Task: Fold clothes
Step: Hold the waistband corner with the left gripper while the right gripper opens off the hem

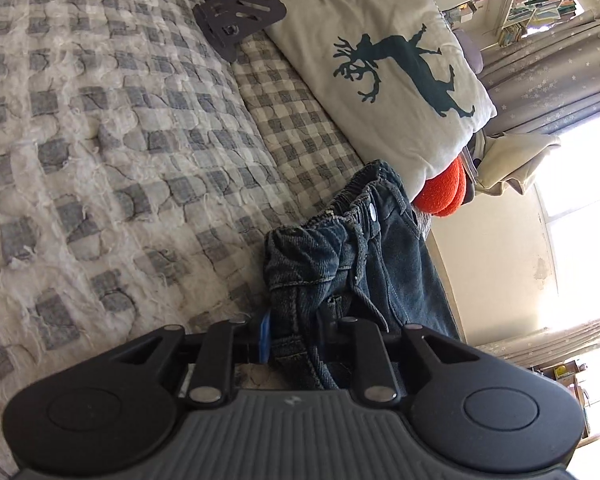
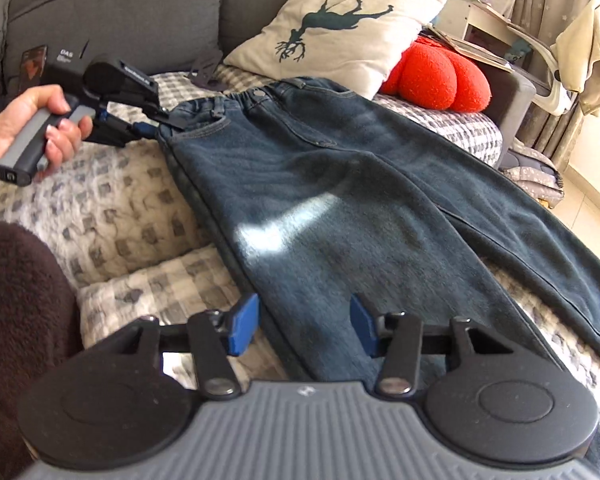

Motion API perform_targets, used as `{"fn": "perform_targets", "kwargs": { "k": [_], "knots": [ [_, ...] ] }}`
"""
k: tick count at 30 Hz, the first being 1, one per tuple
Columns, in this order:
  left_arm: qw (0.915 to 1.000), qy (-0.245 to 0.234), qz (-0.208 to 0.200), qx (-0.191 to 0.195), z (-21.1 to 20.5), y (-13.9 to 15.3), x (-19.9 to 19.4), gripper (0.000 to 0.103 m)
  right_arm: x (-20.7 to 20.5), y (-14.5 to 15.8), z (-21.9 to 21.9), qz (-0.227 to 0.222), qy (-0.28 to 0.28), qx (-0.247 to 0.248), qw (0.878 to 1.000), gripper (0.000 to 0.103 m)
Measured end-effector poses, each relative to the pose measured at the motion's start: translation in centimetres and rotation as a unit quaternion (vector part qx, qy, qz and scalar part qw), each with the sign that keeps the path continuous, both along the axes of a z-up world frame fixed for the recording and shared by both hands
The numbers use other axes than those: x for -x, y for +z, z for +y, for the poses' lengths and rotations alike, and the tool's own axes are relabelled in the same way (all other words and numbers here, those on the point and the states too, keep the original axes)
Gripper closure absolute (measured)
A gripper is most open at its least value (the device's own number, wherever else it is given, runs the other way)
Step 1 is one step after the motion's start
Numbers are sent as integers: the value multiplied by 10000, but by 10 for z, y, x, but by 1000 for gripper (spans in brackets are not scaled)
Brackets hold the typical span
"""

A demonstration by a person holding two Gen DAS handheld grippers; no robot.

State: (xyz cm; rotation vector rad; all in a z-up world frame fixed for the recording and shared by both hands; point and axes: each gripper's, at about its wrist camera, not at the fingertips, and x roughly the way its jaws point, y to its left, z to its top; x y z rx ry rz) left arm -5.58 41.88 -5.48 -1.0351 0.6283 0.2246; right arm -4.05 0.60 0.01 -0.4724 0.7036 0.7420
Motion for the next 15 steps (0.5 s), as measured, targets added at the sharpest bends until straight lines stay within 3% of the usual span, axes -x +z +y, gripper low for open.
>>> {"fn": "perform_targets", "kwargs": {
  "k": [6, 9, 10, 12, 13, 15],
  "knots": [
    [9997, -91, -1, -219, -7, 3, -6, 74, 14, -9, -40, 55, 52, 581, 9983, 57],
    [9995, -59, 48, -309, -12, 2, -10, 74, 21, -15, -50, -61, -26, 601, 9982, 58],
    [9994, -24, 62, -345, -14, 3, -10, 74, 24, -16, -50, -131, -25, 596, 9981, 62],
    [9988, 153, 46, -457, -17, 6, -9, 84, 27, -17, -48, -293, 2, 651, 9974, 79],
    [9986, 217, 26, -488, -18, 8, -8, 85, 28, -18, -45, -357, 32, 710, 9968, 93],
    [9973, 299, -20, -667, -21, 17, -5, 88, 29, -18, -37, -429, 135, 885, 9951, 96]
  ]
}}
